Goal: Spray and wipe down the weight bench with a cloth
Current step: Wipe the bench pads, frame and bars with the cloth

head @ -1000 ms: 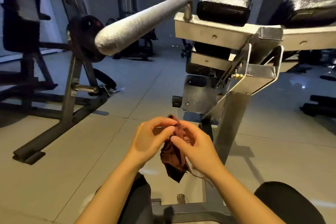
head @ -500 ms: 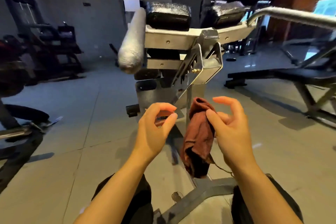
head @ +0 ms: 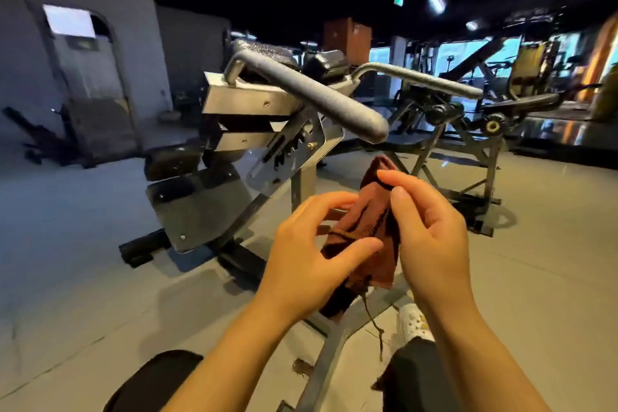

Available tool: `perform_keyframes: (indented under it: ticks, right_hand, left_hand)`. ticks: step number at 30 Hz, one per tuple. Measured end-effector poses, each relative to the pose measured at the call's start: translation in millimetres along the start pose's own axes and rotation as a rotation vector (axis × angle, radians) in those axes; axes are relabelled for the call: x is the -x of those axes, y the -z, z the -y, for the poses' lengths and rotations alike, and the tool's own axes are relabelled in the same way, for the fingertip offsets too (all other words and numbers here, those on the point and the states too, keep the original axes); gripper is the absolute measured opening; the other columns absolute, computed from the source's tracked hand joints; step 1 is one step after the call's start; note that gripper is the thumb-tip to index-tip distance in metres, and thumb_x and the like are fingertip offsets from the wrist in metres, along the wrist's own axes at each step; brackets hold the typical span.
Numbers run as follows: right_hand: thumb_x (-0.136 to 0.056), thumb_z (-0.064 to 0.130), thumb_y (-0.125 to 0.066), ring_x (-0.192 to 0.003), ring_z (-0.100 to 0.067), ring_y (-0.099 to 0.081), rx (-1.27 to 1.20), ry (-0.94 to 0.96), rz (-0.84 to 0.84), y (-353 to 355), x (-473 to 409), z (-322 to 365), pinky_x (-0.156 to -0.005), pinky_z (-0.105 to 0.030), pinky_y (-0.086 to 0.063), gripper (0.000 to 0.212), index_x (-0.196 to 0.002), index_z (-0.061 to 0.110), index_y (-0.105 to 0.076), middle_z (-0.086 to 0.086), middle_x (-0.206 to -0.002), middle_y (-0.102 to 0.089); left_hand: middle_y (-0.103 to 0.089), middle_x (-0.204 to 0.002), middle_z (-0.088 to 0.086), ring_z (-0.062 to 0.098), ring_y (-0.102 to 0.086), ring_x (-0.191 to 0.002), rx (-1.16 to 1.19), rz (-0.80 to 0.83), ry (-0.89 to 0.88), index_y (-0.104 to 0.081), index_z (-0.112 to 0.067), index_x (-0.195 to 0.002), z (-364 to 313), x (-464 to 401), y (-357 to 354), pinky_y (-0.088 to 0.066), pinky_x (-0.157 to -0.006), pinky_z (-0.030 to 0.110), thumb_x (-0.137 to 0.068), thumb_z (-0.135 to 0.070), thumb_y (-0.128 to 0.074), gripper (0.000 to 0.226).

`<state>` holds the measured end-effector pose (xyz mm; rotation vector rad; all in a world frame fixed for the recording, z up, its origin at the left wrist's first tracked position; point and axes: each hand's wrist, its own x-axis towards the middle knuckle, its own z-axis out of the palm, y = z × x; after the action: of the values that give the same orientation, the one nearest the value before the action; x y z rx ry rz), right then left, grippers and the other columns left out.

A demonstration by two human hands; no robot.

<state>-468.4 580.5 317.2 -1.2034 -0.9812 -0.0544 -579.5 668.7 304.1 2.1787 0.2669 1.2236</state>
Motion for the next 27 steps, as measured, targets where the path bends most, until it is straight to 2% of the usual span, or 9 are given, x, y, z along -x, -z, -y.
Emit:
perform_keyframes:
  ticks: [3, 7, 9, 12, 13, 15, 17, 21, 27]
  right_hand:
    - [-0.086, 0.027, -0.040, -0.105, 0.005, -0.061, 0.017, -0.019, 0.000, -9, 20, 20, -0.083, -0.018, -0.047, 0.040, -0.114, 0.048, -0.059, 0.032, -0.109, -0.065]
    - [-0.083, 0.012, -0.035, -0.086, -0.002, -0.064, 0.282, 0.079, -0.012, -22, 48, 39, -0.065, -0.017, -0.050, 0.070, -0.134, 0.059, -0.037, 0.030, -0.113, -0.062]
    - [-0.083, 0.010, -0.035, -0.098, 0.007, -0.059, 0.434, 0.135, -0.030, -29, 53, 46, -0.072, -0.009, -0.049, 0.078, -0.146, 0.054, -0.022, 0.034, -0.124, -0.054]
    - [-0.085, 0.006, -0.045, -0.108, 0.014, -0.049, 0.617, 0.303, -0.131, -41, 35, 62, -0.081, -0.001, -0.043, 0.080, -0.153, 0.038, -0.016, 0.016, -0.139, -0.044]
    - [-0.086, 0.006, -0.049, -0.118, 0.014, -0.042, 0.663, 0.378, -0.150, -46, 24, 68, -0.091, -0.004, -0.040, 0.079, -0.153, 0.032, -0.016, 0.014, -0.143, -0.039]
    - [-0.090, 0.010, -0.055, -0.137, -0.007, -0.035, 0.802, 0.499, -0.173, -59, -5, 75, -0.113, -0.034, -0.035, 0.075, -0.153, 0.023, -0.018, 0.003, -0.152, -0.034]
    - [-0.089, 0.012, -0.060, -0.143, -0.027, -0.029, 1.052, 0.573, -0.154, -74, -37, 70, -0.113, -0.062, -0.025, 0.073, -0.152, 0.019, -0.024, -0.006, -0.154, -0.034]
    - [-0.085, 0.019, -0.069, -0.139, -0.034, -0.037, 1.422, 0.626, 0.035, -110, -86, 35, -0.108, -0.064, -0.033, 0.075, -0.149, 0.016, -0.031, -0.010, -0.149, -0.044]
    - [-0.085, 0.017, -0.071, -0.128, -0.037, -0.051, 1.607, 0.724, 0.027, -170, -144, 13, -0.101, -0.057, -0.044, 0.068, -0.145, 0.011, -0.040, -0.015, -0.139, -0.054]
  left_hand:
    - [-0.065, -0.107, -0.016, 0.002, -0.059, -0.102, -0.043, 0.004, -0.099, -0.067, -0.024, -0.111, 3, -2, 18, -0.050, -0.086, 0.024, -0.083, -0.034, -0.067, 0.029]
    - [-0.069, -0.093, -0.013, 0.006, -0.065, -0.090, 0.065, 0.030, -0.159, -0.070, -0.019, -0.100, 1, -15, 40, -0.054, -0.079, 0.028, -0.089, -0.024, -0.063, 0.014]
    - [-0.070, -0.089, -0.011, 0.007, -0.066, -0.088, 0.214, 0.054, -0.127, -0.071, -0.018, -0.098, -1, -26, 51, -0.054, -0.079, 0.024, -0.091, -0.017, -0.064, 0.010]
    - [-0.070, -0.092, -0.014, 0.005, -0.065, -0.090, 0.334, 0.055, -0.133, -0.069, -0.023, -0.096, 4, -39, 67, -0.050, -0.079, 0.015, -0.094, -0.016, -0.062, 0.011]
    - [-0.069, -0.093, -0.014, 0.004, -0.065, -0.090, 0.357, 0.039, -0.129, -0.068, -0.025, -0.096, 8, -41, 72, -0.050, -0.079, 0.015, -0.094, -0.016, -0.061, 0.012]
    - [-0.069, -0.094, -0.015, 0.004, -0.065, -0.091, 0.399, 0.001, -0.116, -0.067, -0.028, -0.095, 21, -45, 81, -0.050, -0.080, 0.015, -0.095, -0.016, -0.059, 0.014]
    - [-0.068, -0.095, -0.017, 0.002, -0.064, -0.092, 0.415, -0.025, -0.089, -0.066, -0.030, -0.096, 36, -48, 92, -0.049, -0.080, 0.013, -0.096, -0.021, -0.057, 0.013]
    - [-0.065, -0.096, -0.020, -0.001, -0.061, -0.095, 0.387, -0.155, -0.089, -0.065, -0.032, -0.097, 84, -67, 125, -0.045, -0.078, 0.008, -0.093, -0.033, -0.051, 0.015]
    - [-0.064, -0.097, -0.020, -0.003, -0.060, -0.096, 0.379, -0.272, -0.056, -0.064, -0.032, -0.097, 153, -102, 164, -0.043, -0.077, 0.004, -0.098, -0.031, -0.053, 0.011]
